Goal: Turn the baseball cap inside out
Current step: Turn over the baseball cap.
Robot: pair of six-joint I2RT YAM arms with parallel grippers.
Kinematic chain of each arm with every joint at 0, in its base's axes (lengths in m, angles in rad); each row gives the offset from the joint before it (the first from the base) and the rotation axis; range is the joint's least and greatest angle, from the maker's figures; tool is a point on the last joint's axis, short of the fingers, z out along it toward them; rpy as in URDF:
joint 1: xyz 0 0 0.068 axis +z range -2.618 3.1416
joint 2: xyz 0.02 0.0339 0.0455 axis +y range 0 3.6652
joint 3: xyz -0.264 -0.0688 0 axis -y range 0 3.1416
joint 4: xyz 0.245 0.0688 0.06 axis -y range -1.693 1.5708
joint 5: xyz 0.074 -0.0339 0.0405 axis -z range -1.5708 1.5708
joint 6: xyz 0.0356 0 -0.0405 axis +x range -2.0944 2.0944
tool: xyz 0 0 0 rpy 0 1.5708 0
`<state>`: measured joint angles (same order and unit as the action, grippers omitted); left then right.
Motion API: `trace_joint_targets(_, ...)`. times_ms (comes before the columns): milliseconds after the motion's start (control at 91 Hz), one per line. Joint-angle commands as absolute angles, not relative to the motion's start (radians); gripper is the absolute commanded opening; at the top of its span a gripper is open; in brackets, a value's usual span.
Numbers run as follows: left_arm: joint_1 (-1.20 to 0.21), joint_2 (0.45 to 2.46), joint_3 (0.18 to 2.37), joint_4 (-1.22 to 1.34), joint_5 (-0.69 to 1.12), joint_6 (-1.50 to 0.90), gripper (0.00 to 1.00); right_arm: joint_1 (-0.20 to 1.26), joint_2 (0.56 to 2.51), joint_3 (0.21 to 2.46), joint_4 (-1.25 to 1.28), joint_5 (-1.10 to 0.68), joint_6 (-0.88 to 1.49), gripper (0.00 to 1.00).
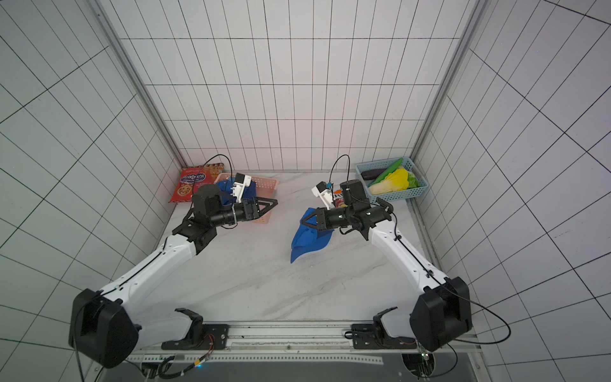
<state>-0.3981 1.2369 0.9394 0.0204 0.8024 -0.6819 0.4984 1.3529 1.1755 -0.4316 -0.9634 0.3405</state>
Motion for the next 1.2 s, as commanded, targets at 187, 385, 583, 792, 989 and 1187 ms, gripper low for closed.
trace_joint_targets(187, -0.531, 1.247, 0.912, 0.086, 0.899, -0.592, 0.85, 0.488, 1.364, 1.274, -0.432, -1.19, 0.356, 0.0)
trace_joint_targets(385, -0.551, 1.285, 0.954, 0.09, 0.888, -0.572, 0.78, 0.487, 1.357, 1.302, -0.433, -1.24, 0.366, 0.0)
trace_joint_targets(583, -0.61, 1.332, 0.989, 0.067, 0.926, -0.553, 0.71, 0.486, 1.356, 1.325, -0.423, -1.244, 0.381, 0.0)
trace_joint_targets(792, -0.621, 1.34, 0.994, 0.07, 0.871, -0.566, 0.16, 0.478, 1.347, 1.323, -0.4, -1.21, 0.411, 0.12)
trace_joint_targets(989, -0.617, 1.275, 0.916, 0.136, 0.712, -0.589, 0.0, 0.405, 1.301, 1.272, -0.32, -1.162, 0.517, 0.64)
trace_joint_targets(1187, -0.618, 1.268, 0.904, 0.174, 0.691, -0.624, 0.0, 0.397, 1.255, 1.156, -0.119, -1.161, 0.694, 0.67)
